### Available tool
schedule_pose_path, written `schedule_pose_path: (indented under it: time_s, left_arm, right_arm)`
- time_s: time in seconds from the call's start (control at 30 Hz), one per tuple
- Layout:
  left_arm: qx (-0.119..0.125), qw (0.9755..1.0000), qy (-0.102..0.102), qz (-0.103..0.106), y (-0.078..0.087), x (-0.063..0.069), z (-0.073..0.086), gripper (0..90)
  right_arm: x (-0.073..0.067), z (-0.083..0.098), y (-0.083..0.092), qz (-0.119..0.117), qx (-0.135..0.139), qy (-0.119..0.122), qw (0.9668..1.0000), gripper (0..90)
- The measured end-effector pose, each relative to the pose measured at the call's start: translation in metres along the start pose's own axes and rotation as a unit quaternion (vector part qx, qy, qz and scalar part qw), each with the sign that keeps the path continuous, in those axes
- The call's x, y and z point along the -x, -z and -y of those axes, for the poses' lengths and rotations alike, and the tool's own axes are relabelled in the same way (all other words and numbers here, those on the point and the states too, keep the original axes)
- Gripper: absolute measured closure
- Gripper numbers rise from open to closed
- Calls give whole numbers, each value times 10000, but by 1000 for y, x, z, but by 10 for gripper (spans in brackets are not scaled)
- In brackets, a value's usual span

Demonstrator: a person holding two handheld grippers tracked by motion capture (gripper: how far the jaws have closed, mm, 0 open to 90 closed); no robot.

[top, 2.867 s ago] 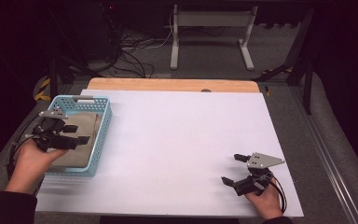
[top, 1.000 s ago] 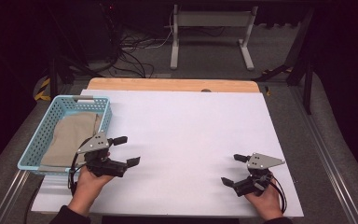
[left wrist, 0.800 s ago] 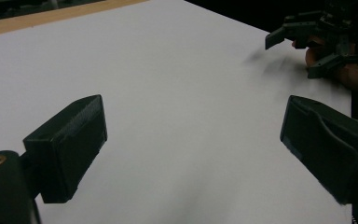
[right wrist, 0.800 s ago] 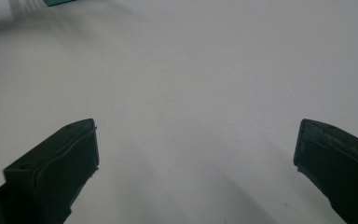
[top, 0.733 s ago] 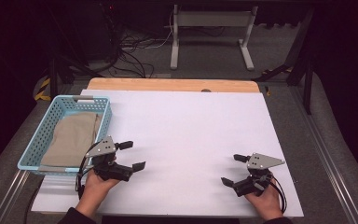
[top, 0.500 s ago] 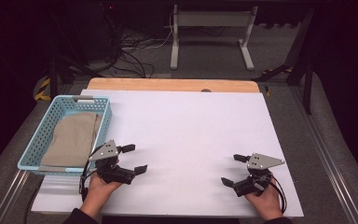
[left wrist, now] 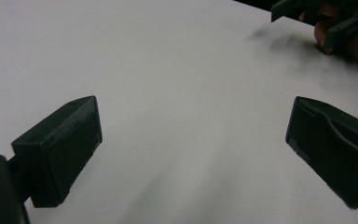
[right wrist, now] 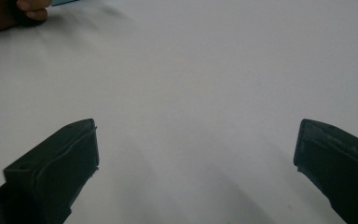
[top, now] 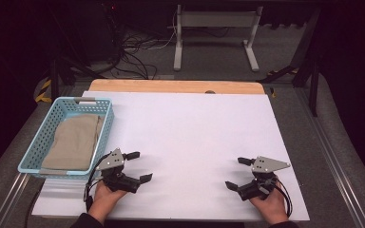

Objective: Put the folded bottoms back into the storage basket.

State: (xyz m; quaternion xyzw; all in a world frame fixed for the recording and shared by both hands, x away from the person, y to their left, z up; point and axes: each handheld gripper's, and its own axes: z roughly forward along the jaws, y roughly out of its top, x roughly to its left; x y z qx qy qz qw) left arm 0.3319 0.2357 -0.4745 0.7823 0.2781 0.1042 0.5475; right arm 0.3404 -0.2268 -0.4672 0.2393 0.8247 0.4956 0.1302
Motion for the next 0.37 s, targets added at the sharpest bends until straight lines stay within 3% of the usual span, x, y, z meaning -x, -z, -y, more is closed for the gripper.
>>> schedule_pose_path:
  time_s: [0.37]
  left_arm:
    - [50, 10000, -35, -60, -2, 1, 0, 7]
  right_arm:
    - [0, 0, 0, -3, 5, -13, 10000, 5]
